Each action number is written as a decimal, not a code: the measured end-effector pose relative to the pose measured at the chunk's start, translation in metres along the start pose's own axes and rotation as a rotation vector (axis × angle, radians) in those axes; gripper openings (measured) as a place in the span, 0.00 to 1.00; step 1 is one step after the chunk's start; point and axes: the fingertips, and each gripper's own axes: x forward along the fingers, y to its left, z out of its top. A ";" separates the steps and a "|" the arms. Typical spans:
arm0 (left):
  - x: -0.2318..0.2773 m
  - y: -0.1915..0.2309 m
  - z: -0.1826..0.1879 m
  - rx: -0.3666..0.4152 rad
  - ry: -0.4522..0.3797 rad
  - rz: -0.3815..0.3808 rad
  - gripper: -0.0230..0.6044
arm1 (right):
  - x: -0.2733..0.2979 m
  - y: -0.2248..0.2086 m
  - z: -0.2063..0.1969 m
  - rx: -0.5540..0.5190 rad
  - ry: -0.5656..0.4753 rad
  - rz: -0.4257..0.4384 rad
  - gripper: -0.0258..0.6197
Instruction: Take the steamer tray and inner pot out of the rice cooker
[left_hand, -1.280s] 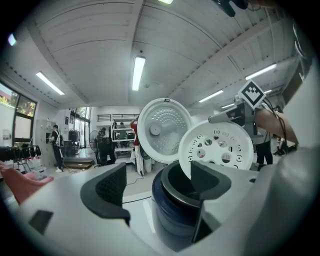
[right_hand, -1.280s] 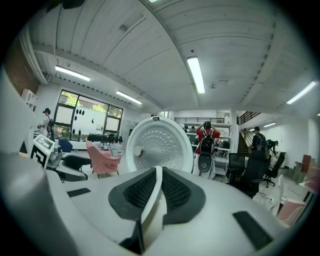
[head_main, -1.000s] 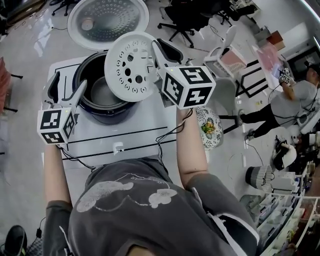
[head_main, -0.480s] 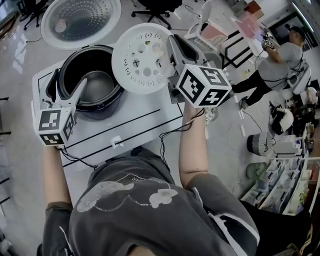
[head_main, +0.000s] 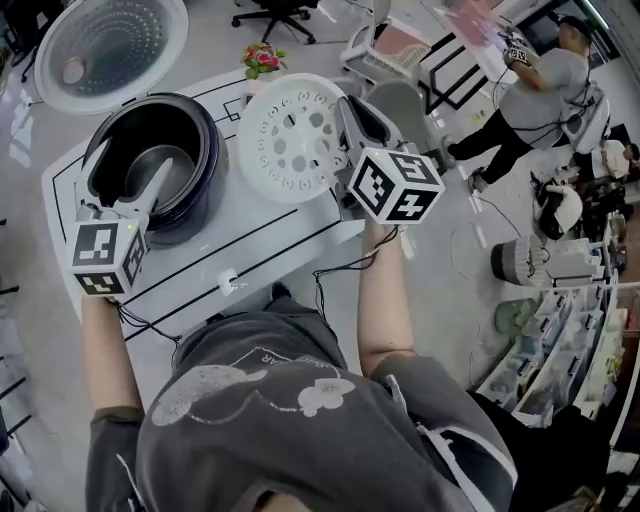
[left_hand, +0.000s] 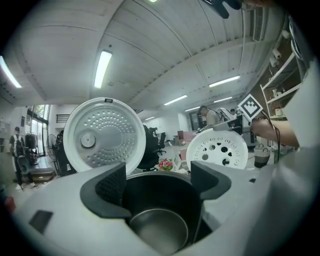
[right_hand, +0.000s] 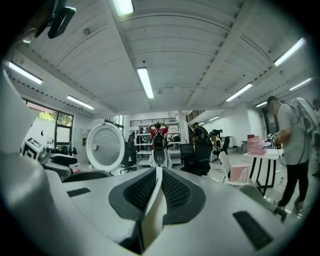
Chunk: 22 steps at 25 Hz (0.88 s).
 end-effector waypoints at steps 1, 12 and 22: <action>0.004 -0.003 0.000 -0.003 0.003 0.009 0.68 | 0.003 -0.008 -0.012 0.006 0.019 0.004 0.13; 0.037 -0.045 0.009 -0.021 0.050 0.125 0.68 | 0.048 -0.090 -0.122 0.135 0.183 0.107 0.13; 0.056 -0.082 -0.004 -0.041 0.111 0.207 0.68 | 0.080 -0.096 -0.170 0.173 0.241 0.238 0.13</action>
